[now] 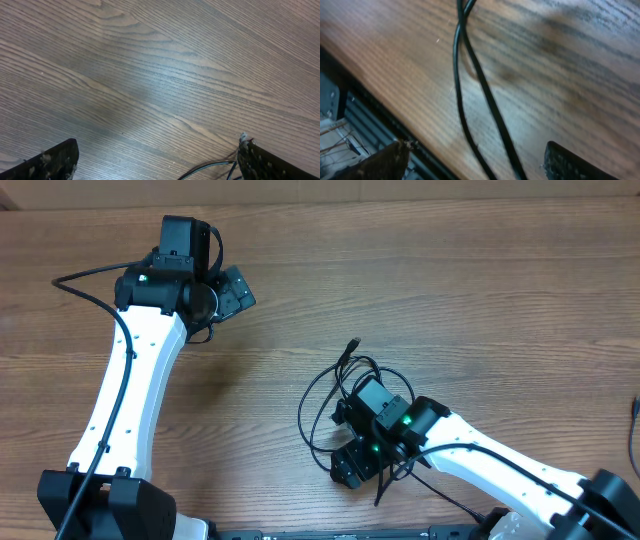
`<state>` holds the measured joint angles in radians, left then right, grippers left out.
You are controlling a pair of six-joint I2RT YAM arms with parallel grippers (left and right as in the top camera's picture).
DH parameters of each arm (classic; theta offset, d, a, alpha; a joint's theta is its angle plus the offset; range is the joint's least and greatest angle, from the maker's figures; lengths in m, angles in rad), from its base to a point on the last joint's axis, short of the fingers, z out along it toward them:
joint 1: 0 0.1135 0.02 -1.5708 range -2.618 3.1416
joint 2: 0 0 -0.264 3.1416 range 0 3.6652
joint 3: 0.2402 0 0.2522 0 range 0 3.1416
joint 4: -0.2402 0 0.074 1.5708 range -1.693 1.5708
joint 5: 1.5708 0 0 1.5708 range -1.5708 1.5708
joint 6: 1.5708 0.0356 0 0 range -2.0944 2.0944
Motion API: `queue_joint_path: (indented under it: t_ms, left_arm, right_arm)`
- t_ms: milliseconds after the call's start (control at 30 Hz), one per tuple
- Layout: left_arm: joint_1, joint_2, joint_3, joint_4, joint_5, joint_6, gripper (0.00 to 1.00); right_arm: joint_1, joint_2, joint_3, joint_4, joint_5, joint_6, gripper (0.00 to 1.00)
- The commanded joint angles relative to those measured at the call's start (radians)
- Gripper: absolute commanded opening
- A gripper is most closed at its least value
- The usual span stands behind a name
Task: Untangle cables
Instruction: 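Close the right gripper on the black cable strands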
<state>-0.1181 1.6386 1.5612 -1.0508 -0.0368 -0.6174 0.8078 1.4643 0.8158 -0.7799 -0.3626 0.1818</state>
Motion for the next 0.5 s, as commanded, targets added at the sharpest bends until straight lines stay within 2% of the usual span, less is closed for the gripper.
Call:
queue_joint_path:
  t_ms: [0, 333, 467]
  left_arm:
    - [-0.006, -0.007, 0.011, 0.001, 0.004, 0.012, 1.0]
    - [-0.006, -0.007, 0.011, 0.001, 0.004, 0.012, 1.0]
    - [-0.006, -0.007, 0.011, 0.001, 0.004, 0.012, 1.0]
  right_arm:
    - [0.006, 0.037, -0.006, 0.045, -0.006, -0.011, 0.82]
    - [0.006, 0.042, -0.006, 0.135, -0.006, -0.012, 0.8]
    - [0.006, 0.042, -0.006, 0.136, -0.006, -0.012, 0.56]
